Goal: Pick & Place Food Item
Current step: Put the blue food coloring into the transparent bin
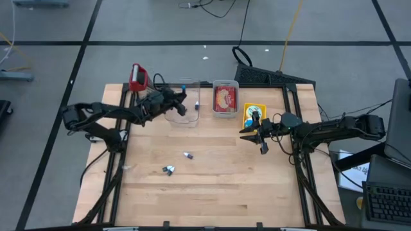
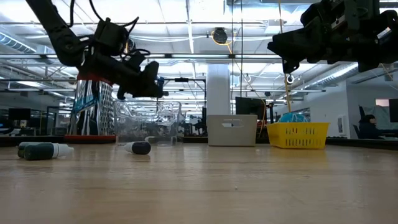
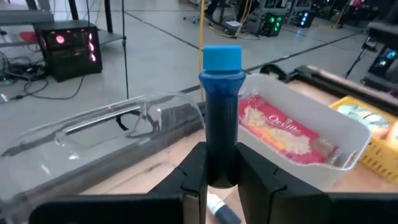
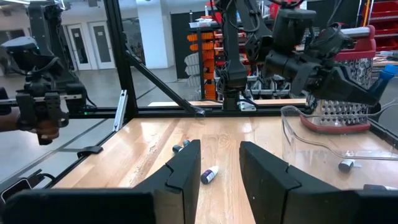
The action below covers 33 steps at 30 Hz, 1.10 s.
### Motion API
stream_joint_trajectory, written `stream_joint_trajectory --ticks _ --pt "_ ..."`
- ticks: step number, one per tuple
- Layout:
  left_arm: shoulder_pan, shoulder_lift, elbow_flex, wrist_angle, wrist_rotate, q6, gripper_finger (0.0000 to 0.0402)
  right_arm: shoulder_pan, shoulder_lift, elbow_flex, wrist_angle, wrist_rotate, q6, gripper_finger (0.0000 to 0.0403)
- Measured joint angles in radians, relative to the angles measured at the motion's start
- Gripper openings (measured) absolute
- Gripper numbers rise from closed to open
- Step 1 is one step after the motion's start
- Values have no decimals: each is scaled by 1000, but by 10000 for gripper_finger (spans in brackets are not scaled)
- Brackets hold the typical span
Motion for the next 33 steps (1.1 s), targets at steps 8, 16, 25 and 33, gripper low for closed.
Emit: stream_joint_trajectory --ticks 8,16,25,33 --pt "43 77 1 83 -19 25 60 0 0 0 0 0 8 100" --pt "60 90 1 63 -8 4 60 0 0 0 0 0 5 100" --pt "58 90 1 59 -5 2 61 0 0 0 0 0 -3 100" --pt "58 90 1 59 -5 -28 87 0 0 0 0 0 -3 100"
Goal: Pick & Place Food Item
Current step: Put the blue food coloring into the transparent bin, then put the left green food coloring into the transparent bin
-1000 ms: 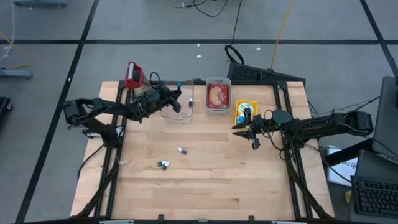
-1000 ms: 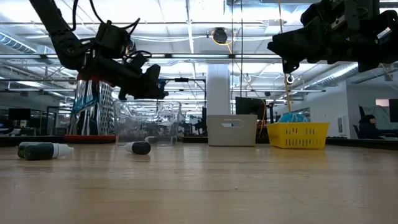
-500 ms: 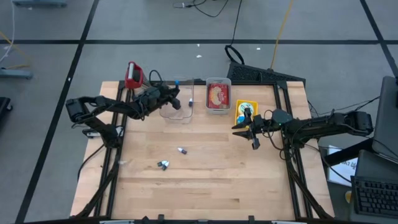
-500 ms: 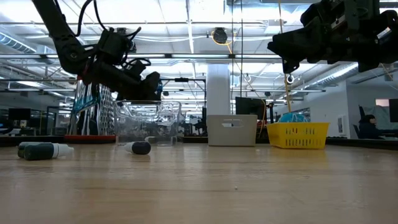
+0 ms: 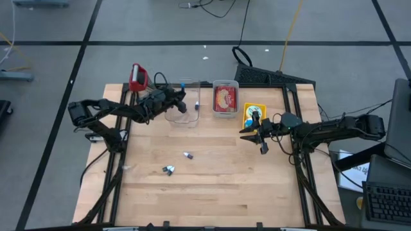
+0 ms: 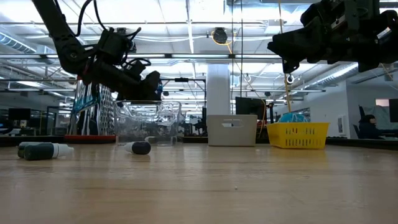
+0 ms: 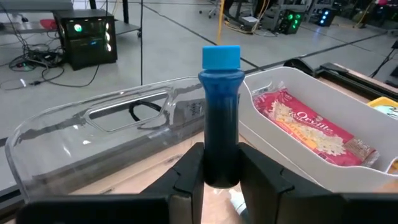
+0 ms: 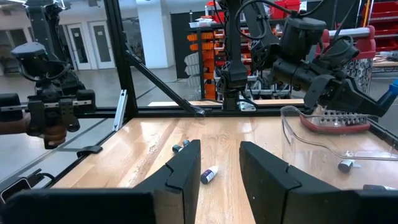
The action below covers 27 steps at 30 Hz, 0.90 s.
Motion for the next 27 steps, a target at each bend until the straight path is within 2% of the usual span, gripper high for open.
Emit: stream_joint_trajectory --ticks 8,16,20,23,27 --pt "0 0 0 -32 -47 -23 131 0 0 0 0 0 0 100" --pt "0 0 1 -106 -48 -45 191 0 0 0 0 0 -15 100" --pt "0 -35 1 -107 46 1 203 0 0 0 -2 0 -15 100" --pt "-18 -112 1 -131 132 29 202 0 0 0 -13 0 -15 100" --pt "-88 -251 1 -244 165 50 196 0 0 0 -21 0 -15 100"
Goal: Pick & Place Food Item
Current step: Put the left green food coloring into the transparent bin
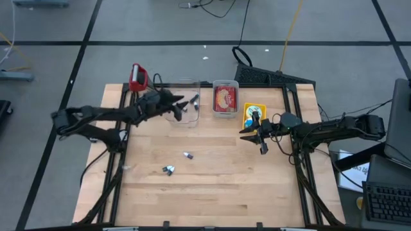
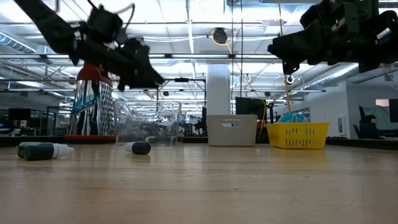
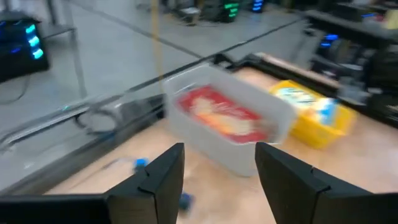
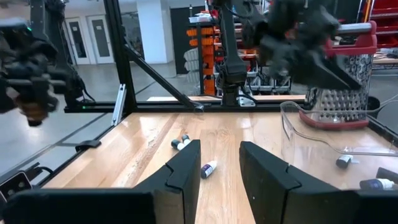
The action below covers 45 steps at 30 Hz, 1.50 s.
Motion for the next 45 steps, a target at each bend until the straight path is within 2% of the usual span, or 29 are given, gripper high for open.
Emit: stream_joint_trajectory --ticks 5,9,13,16,23,28,31,35,45 --pt "-163 -174 0 -160 -3 7 197 0 0 0 -1 1 0 100" --pt "-354 -252 0 -280 -11 -22 198 0 0 0 -1 2 0 100" --pt "-568 -254 0 -394 -90 -118 198 0 0 0 -1 19 0 100" --pt "-715 -217 0 -483 -160 -263 198 0 0 0 -2 53 5 100" --pt "-966 -113 -1 -653 -177 -605 198 0 0 0 -3 53 16 100" --pt "-1049 -56 -1 -764 -181 -785 198 0 0 0 -2 53 16 100" --pt "-1073 -25 -1 -804 -200 -837 198 0 0 0 -1 53 15 100" --pt "-1086 23 -1 -816 -241 -822 198 0 0 0 -1 53 17 100" --pt "-1086 116 4 -812 -260 -801 198 0 0 0 -1 52 18 100"
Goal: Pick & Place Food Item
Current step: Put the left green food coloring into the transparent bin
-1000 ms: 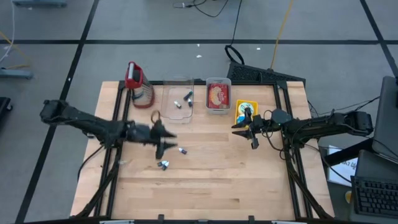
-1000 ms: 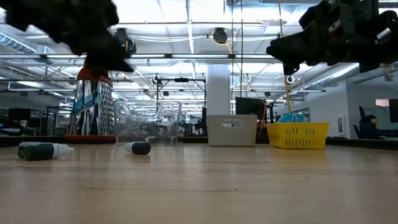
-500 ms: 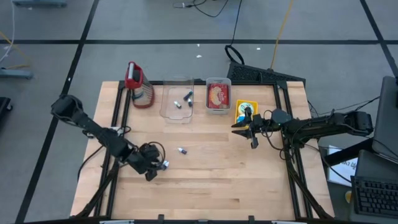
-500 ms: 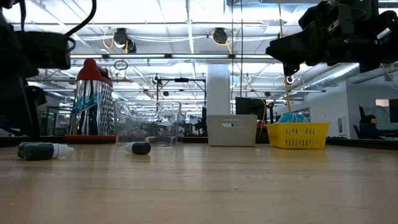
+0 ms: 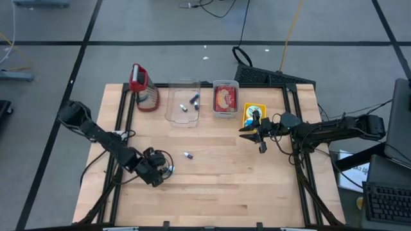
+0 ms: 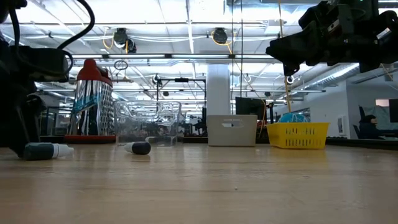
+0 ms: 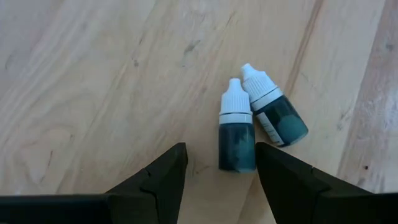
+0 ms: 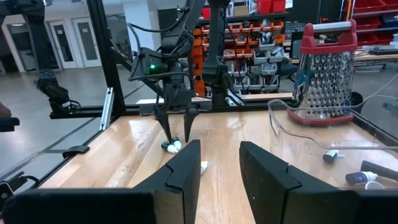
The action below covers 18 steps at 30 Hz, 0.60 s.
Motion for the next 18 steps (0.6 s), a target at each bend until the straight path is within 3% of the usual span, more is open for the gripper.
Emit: stream_joint_trajectory --ticks 12,18 --pt "1 4 -4 40 -62 30 197 0 0 0 0 0 0 100" --pt "2 5 -5 39 -71 27 170 0 0 0 0 0 -2 100"
